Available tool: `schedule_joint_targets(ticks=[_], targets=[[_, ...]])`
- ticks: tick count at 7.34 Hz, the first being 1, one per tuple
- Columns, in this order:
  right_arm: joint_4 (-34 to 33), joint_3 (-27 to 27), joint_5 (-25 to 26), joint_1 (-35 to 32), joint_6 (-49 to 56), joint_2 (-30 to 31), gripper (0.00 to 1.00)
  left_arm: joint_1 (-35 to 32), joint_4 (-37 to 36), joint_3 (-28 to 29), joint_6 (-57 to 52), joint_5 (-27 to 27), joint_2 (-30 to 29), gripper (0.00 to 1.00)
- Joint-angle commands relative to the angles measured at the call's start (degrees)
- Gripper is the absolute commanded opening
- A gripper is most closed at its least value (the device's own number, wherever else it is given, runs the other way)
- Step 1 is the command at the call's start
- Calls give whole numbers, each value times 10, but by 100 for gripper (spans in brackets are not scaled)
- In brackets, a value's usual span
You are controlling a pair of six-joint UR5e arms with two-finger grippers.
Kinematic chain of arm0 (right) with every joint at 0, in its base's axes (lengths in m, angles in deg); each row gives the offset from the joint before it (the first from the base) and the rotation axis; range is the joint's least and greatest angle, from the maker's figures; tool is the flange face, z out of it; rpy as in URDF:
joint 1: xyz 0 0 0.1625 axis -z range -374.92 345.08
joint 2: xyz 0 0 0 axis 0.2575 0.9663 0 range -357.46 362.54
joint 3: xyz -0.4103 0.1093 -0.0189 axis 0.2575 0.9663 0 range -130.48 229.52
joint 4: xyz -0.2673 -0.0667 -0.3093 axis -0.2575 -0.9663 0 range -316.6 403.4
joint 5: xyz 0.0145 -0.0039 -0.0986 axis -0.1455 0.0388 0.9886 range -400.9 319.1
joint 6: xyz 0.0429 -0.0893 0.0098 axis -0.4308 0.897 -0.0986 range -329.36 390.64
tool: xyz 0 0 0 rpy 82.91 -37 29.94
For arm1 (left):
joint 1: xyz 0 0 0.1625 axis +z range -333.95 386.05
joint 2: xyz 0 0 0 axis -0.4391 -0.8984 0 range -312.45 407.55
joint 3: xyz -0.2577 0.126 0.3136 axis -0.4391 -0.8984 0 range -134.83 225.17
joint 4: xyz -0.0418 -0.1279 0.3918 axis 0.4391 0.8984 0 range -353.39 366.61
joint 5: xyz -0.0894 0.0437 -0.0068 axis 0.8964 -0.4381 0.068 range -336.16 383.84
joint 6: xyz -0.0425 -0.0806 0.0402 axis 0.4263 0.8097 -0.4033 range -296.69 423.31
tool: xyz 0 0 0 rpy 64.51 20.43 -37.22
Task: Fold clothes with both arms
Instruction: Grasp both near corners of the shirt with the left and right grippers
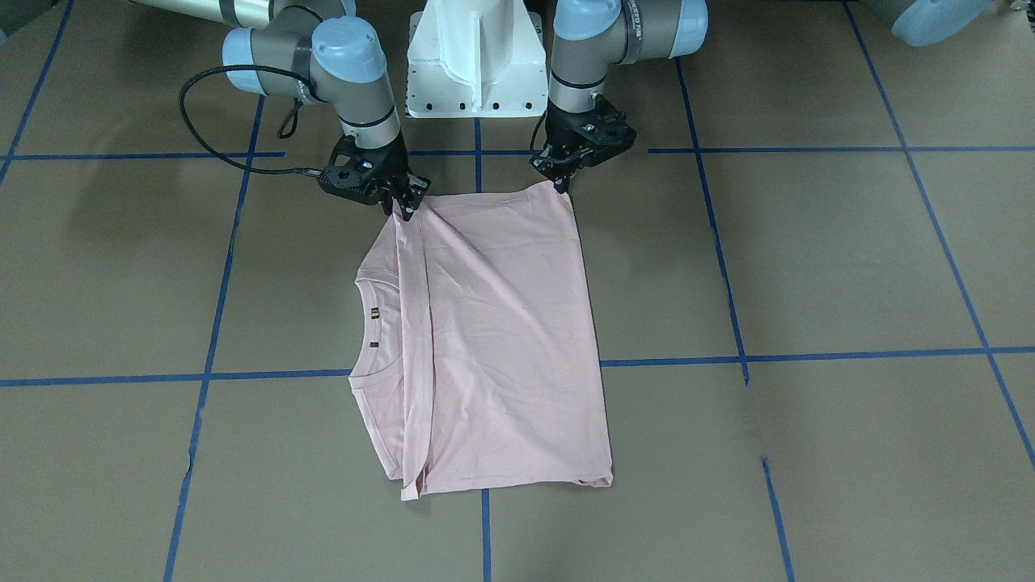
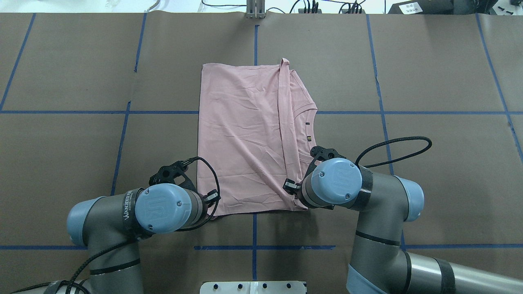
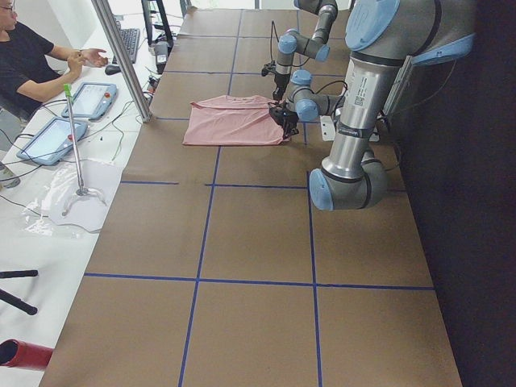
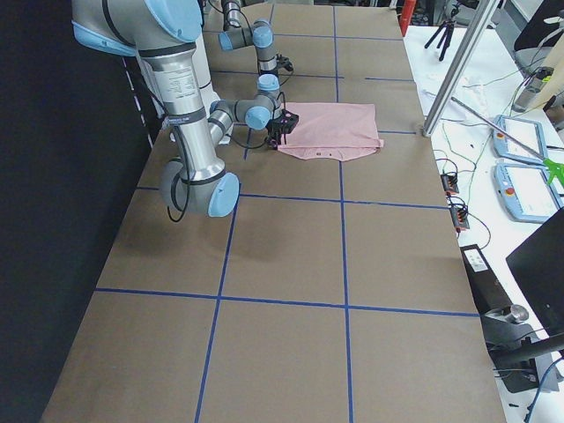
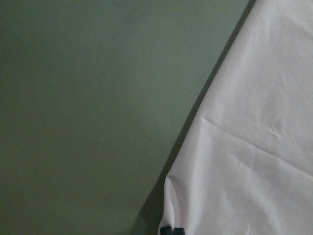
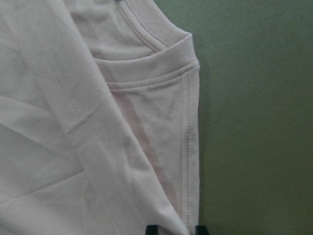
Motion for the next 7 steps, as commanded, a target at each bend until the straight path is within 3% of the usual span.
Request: schedule_joint_targets(ticks=[1, 3, 7], targets=[[0, 1, -1, 0, 2, 0, 39, 0, 1, 2, 1, 0, 0, 0], [-1, 1, -1, -1, 3, 0, 55, 0, 2, 4, 1, 0, 0, 0], [-1, 1, -1, -1, 3, 0, 52, 0, 2, 4, 1, 0, -1, 0]])
